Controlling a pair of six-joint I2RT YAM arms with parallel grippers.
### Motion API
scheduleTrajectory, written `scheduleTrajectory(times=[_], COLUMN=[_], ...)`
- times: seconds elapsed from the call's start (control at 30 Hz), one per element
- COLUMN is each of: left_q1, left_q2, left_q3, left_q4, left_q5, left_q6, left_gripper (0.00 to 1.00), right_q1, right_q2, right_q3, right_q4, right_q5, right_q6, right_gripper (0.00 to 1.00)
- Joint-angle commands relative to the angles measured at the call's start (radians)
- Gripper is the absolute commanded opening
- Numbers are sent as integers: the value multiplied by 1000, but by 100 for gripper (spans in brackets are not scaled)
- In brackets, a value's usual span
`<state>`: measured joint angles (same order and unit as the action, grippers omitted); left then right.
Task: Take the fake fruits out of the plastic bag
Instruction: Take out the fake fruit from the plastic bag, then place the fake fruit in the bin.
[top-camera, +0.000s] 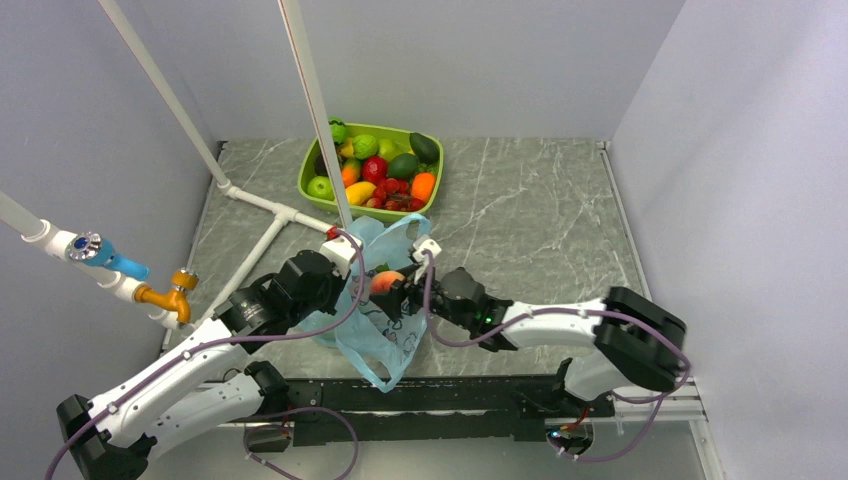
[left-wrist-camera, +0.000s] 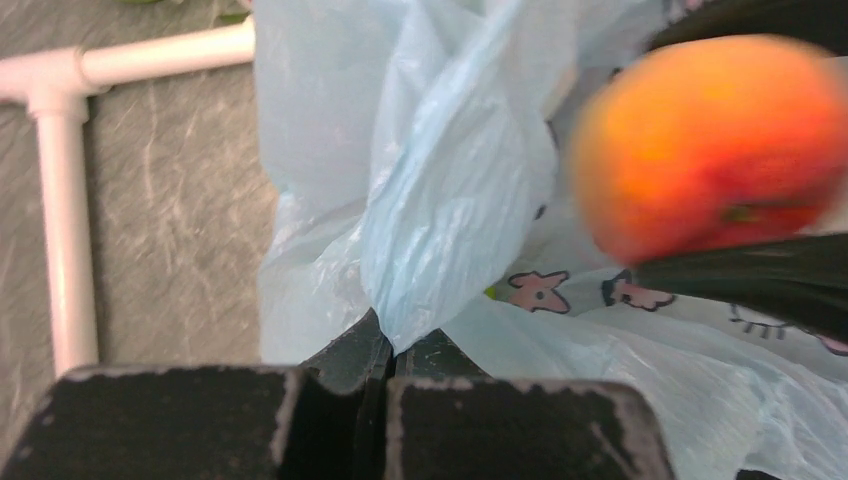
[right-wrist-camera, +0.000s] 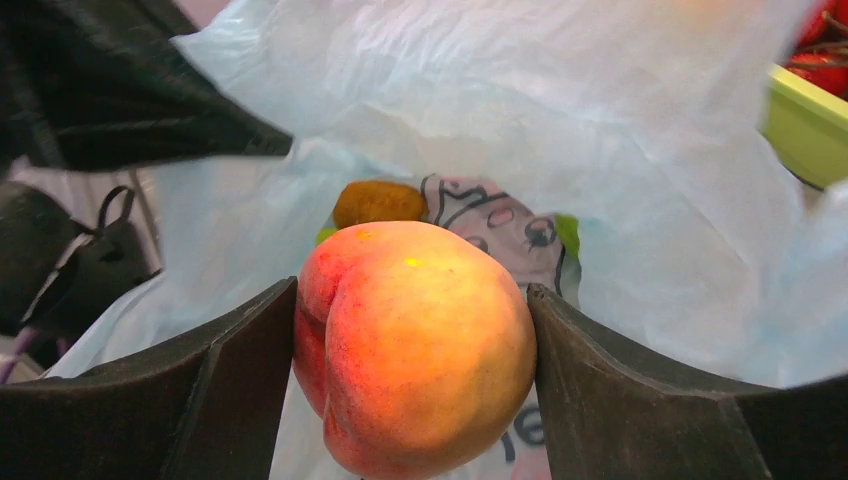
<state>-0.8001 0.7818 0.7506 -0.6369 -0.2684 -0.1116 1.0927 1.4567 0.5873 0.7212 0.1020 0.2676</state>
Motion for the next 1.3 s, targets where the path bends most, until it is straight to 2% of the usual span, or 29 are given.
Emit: scheduleTrajectory(times=[0.0,0.1,0.2,0.33,0.43,0.67,0.8,0.97,1.07,1.27], left_q1=[-1,4,13,31,41,48,49,49,48,48], left_q2=[10,14,14,25,36,31,34,59,110,150], left_q3=[50,56,56,60,67,63,59,43,68,74], left_q4=[-66,-93,-96,-107,-123,-119,-104,-36,-67,-60], left_q5=[-190,-279,-302,-323,-344,-345,-295,-134,-131,-84], left_q6=[-62,-91,-98,-110,-120,-118,-94,-28,-40,-21], left_gripper=[0,0,0,0,0,0,0,0,0,0], right_q1=[1,-8,-62,-208,-302,-482,-554,-598,-618,-635], right_q2=[-200,-385,-523,-626,-635,-404,-228,-13,89,338], right_q3=[-101,-151,-139,-134,-128,-19,92,256,331,612], right_q4=[-123,-225,-339,-406,-399,-378,-360,-338,-276,-262], right_q5=[4,124,235,248,236,128,48,-5,-26,-122], right_q6=[42,35,4,2,18,146,195,195,191,179], right_gripper=[4,1,0,0,0,0,0,0,0,0])
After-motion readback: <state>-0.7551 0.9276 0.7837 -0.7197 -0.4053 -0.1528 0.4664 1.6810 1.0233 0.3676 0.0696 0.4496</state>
